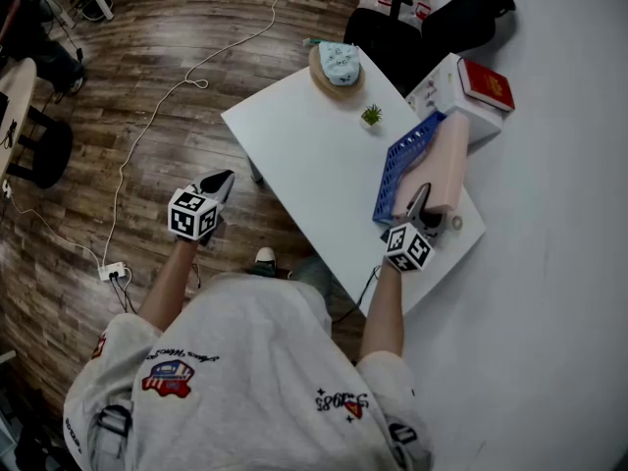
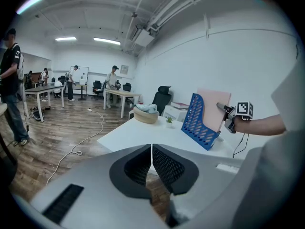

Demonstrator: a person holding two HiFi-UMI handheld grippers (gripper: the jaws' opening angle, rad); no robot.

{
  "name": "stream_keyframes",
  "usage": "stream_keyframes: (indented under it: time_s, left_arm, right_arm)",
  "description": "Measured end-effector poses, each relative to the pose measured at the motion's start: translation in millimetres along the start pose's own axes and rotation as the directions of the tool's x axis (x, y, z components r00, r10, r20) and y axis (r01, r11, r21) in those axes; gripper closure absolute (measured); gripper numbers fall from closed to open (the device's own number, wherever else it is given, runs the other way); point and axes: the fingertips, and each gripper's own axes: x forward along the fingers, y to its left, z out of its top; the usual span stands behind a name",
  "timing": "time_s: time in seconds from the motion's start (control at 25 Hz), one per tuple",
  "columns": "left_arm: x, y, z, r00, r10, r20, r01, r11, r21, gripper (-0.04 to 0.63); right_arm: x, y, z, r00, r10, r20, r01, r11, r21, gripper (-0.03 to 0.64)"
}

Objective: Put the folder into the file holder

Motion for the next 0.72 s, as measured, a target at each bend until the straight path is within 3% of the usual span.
stream_keyframes:
  time_s: [0.24,0.72]
  left_arm:
    - [-0.7,0.0,-3.0,1.000,-0.004,-0.002,0.004,1.000,-0.008,0.584]
    - [5.0,-9.0,-3.1,1.000,-0.026,0.004,0.026,0.999,-0.019,0.584]
  right_arm:
    - [-5.3,3.2,-26.1,0.997,0.011,-0.076,-0.012,1.000,-0.013,0.445]
    - [-7.7,10.1,-31.4,0.994,0.059,-0.091,-0.061,0.998,-0.021,0.435]
